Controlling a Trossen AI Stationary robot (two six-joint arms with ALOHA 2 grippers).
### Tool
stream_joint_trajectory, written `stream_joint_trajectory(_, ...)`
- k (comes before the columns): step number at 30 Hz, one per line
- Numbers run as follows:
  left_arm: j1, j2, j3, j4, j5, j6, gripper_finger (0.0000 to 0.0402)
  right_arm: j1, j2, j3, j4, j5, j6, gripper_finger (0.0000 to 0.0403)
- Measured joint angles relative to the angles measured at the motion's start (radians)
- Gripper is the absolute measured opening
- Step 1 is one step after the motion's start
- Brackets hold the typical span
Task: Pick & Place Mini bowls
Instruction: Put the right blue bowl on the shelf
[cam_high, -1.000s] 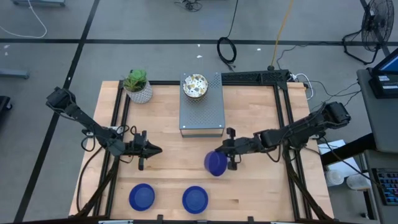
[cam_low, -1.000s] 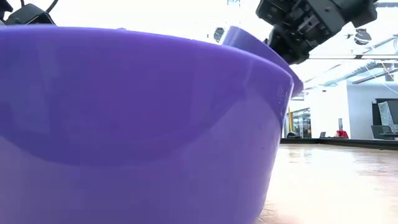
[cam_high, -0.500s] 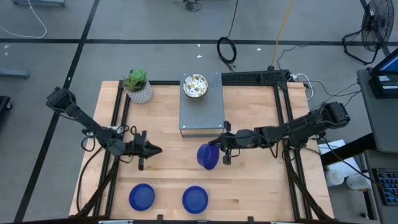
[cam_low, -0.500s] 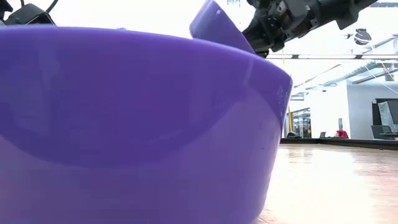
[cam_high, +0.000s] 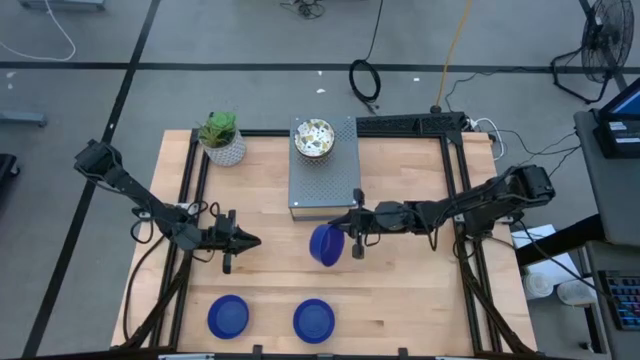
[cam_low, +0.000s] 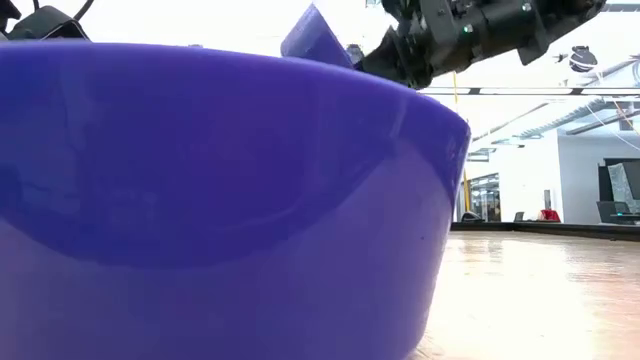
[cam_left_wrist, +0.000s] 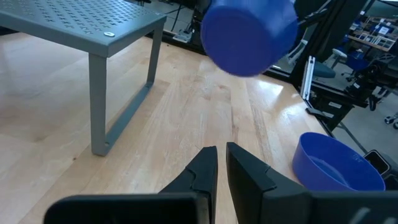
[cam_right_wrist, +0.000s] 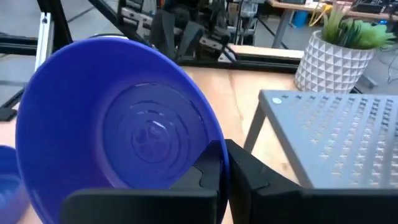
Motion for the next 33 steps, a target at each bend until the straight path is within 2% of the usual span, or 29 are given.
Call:
stream_joint_trajectory(13, 0.000, 0.000, 0.000, 0.000, 0.000, 0.000, 0.0037, -0.074, 0.014, 0.002, 0.207, -0.007, -0.110, 0.0004)
stream_joint_trajectory(17, 0.000, 0.000, 0.000, 0.000, 0.000, 0.000, 0.0037, -0.109, 0.011, 0.003, 0.295, -0.009, -0.101, 0.0004)
stream_joint_trajectory(21, 0.000, 0.000, 0.000, 0.000, 0.000, 0.000, 0.0037, -0.154, 0.013, 0.057, 0.271, -0.066, -0.077, 0.0002)
stream_joint_trajectory(23, 0.000, 0.000, 0.000, 0.000, 0.000, 0.000, 0.0037, -0.173, 0.013, 0.129, 0.193, -0.108, -0.062, 0.0001)
stream_joint_trajectory(26, 0.000, 0.000, 0.000, 0.000, 0.000, 0.000, 0.0037, -0.186, 0.013, 0.279, -0.038, -0.139, -0.059, 0.0001)
stream_joint_trajectory(30, 0.000, 0.000, 0.000, 0.000, 0.000, 0.000, 0.0037, -0.199, 0.042, 0.520, -0.365, -0.136, -0.098, 0.0001)
stream_joint_trajectory(33, 0.000, 0.000, 0.000, -0.001, 0.000, 0.000, 0.0037, -0.221, 0.050, 0.656, -0.572, -0.114, -0.065, 0.0001)
